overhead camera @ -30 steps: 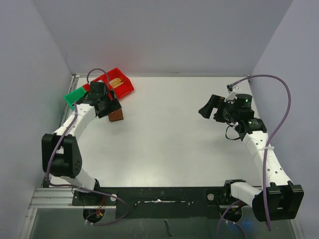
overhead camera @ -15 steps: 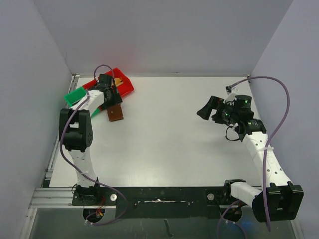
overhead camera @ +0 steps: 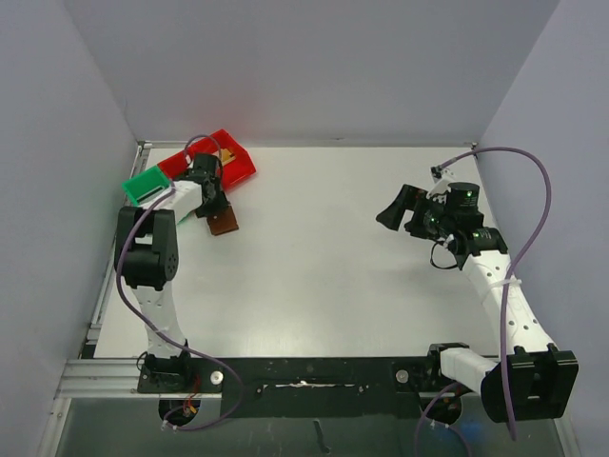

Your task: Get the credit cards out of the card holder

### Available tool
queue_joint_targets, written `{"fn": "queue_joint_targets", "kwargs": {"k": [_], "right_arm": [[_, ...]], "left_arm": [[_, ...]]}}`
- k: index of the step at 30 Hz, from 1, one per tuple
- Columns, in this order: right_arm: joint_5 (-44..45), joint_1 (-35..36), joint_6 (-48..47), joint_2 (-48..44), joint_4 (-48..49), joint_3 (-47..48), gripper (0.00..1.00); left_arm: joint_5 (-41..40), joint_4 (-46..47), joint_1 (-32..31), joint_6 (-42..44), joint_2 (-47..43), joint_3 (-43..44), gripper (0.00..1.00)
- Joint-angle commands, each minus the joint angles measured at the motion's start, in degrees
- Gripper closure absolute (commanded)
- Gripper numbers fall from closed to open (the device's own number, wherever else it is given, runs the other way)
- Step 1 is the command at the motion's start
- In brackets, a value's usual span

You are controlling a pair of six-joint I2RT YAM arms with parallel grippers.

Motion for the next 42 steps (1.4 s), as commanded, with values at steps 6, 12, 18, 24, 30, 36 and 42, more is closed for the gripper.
{"fn": "queue_joint_targets", "kwargs": {"k": [6,12,18,24,30,36,42], "right_arm": [[-0.29,-0.3,0.9,1.09,2.11,-1.1,0.02],[-0.6,-0.33,2.18,2.16,4.02,-3.47,0.02],[-5.68,-0.02,3.99,6.13,5.12,-4.22,0.03],[-6.17,4.55,6.35,10.58,8.94,-4.93,0.02],[5.15,16.37,6.82,21.46,5.79,2.5,0.01],[12.5,25.6,6.75,33.3,2.62,12.22,0.03],[21.03,32.72,5.92,41.6,-3.15,21.0,0.02]], "left_arm": [[1.81,0.71,-11.17,-2.41,-5.95,-10.42,0.61],[6.49,5.09,-23.9,-11.24,-13.97,-18.6,0.61],[7.52,5.92,-26.96,-15.39,-25.68,-18.32,0.46],[7.53,3.35,-17.86,-12.18,-33.42,-18.74,0.4],[13.85,3.87,-4.13,-9.12,-33.98,-18.18,0.39],[14.06,1.07,2.91,-5.97,-28.05,-8.72,0.39],[12.07,-0.62,8.1,-6.47,-19.91,0.38,0.39]]}}
